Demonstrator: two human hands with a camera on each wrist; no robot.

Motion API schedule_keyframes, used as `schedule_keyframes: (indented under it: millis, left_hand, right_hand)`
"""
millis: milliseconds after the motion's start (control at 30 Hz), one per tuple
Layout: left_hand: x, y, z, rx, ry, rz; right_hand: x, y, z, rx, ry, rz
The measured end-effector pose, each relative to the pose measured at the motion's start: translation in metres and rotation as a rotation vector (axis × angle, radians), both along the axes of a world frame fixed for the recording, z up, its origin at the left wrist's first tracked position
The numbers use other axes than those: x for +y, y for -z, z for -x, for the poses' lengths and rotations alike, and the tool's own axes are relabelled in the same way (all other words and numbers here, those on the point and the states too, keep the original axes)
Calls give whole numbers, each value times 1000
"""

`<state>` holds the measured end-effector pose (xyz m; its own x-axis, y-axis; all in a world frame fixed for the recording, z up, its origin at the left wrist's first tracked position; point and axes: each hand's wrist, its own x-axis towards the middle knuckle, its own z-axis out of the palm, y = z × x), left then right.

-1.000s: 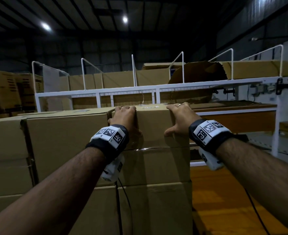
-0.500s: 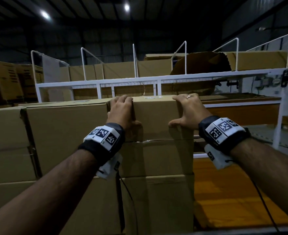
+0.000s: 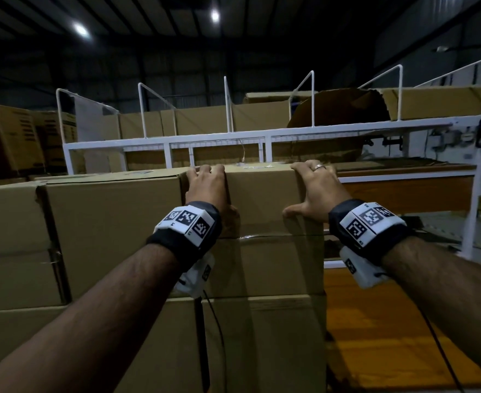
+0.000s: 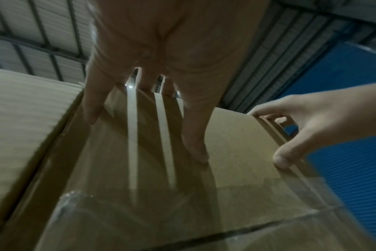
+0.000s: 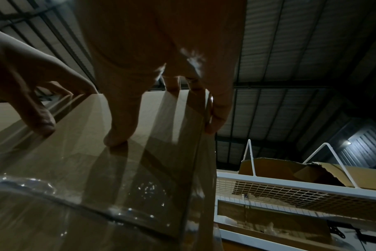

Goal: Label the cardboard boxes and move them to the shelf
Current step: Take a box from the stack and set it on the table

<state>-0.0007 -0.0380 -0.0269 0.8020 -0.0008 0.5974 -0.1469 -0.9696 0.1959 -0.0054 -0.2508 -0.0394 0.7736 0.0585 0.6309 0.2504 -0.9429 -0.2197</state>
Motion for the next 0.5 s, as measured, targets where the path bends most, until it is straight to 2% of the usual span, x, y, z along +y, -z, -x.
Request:
schedule_keyframes:
  millis: [500]
  left_hand:
    - [17, -9, -5, 15, 71, -14]
  right_hand:
    - [-5, -7, -1, 46, -41, 11]
